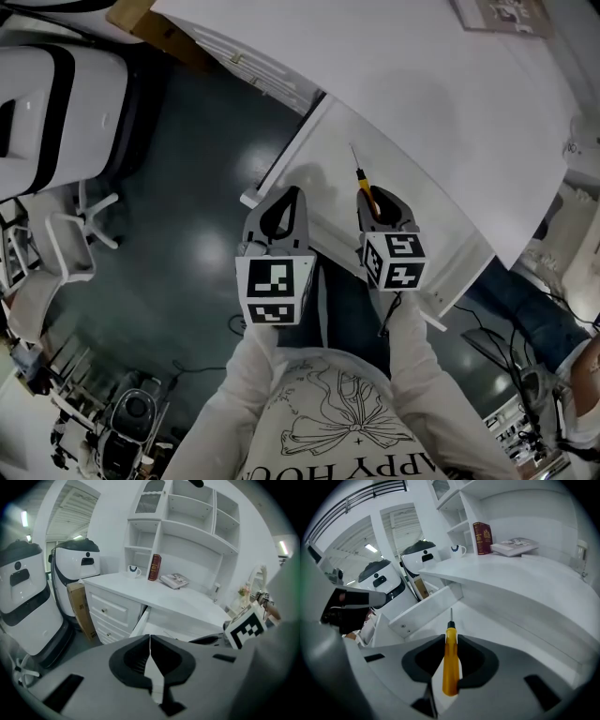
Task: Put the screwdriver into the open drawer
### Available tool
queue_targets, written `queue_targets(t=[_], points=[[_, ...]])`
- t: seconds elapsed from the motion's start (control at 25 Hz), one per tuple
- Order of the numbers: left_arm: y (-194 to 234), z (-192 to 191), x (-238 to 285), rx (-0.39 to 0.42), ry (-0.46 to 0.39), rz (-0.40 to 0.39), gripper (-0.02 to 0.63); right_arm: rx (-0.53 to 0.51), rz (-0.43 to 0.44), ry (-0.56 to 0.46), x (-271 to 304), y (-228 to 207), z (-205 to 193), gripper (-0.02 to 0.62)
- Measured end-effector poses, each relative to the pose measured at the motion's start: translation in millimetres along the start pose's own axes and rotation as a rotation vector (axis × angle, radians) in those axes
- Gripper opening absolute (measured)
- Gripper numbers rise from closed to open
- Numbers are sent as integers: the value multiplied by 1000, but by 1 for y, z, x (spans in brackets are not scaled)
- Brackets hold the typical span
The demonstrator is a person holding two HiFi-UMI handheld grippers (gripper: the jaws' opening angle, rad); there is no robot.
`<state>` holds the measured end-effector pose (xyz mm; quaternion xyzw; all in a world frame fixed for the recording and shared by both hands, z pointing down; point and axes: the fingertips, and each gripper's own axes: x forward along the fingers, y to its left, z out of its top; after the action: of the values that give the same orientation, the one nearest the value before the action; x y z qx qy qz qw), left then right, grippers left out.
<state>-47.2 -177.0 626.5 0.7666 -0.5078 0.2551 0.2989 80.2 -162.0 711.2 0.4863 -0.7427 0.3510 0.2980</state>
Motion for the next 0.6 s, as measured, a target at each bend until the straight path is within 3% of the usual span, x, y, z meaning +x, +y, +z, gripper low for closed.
queue_targets(t=[0.6], points=[[1,-12,11,-19,25,-5,8,-28,-14,117,33,-15,-36,78]])
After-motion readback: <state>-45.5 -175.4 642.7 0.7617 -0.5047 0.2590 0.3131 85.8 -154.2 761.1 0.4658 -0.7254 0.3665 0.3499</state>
